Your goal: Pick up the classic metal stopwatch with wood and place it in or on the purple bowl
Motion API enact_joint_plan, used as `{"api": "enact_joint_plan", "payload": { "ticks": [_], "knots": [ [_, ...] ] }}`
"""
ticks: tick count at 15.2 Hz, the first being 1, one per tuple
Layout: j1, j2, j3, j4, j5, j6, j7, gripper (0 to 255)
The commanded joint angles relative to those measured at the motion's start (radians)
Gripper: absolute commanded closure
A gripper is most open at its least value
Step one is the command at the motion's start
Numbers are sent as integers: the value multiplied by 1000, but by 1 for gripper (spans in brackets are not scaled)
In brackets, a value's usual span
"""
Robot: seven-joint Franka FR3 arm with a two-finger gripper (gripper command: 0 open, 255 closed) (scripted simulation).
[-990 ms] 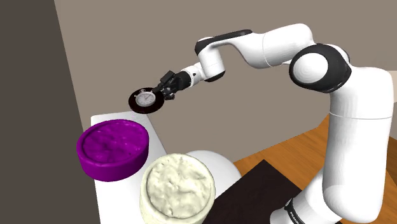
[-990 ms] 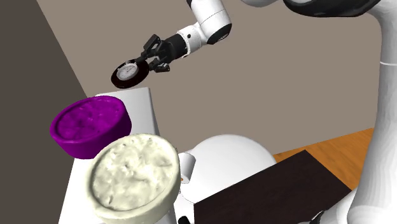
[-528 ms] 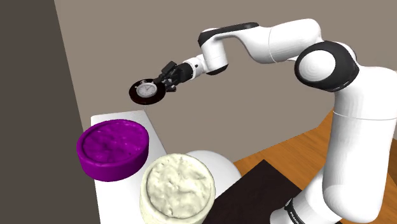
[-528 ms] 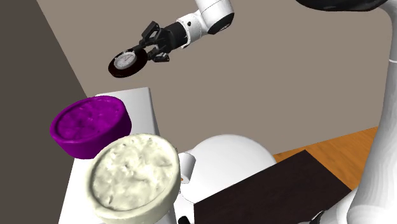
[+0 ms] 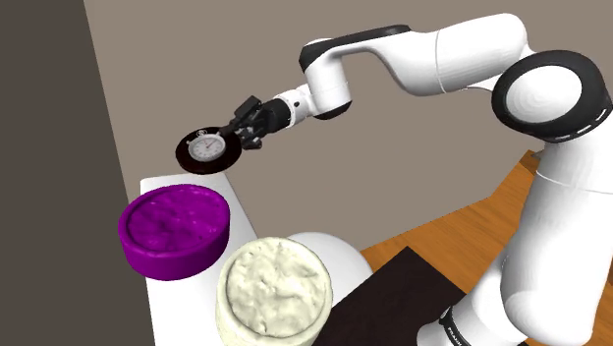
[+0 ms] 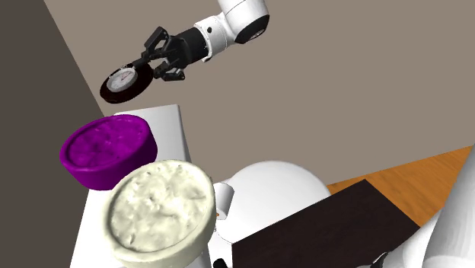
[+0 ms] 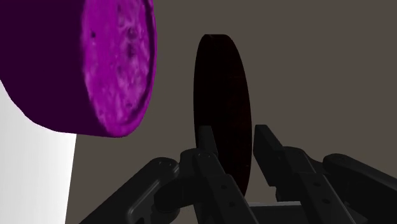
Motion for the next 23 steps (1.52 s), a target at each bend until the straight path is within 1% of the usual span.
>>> {"api": "enact_joint_plan", "payload": {
  "ticks": [1, 5, 6, 23],
  "knots": [
    [29, -46, 19, -57, 21, 45, -2, 255],
    [84, -113, 60, -138, 66, 130, -3, 255],
    [105, -135, 77, -164, 86, 164, -3, 255],
    [106, -9, 81, -197, 121, 187, -165, 255]
  ]
}}
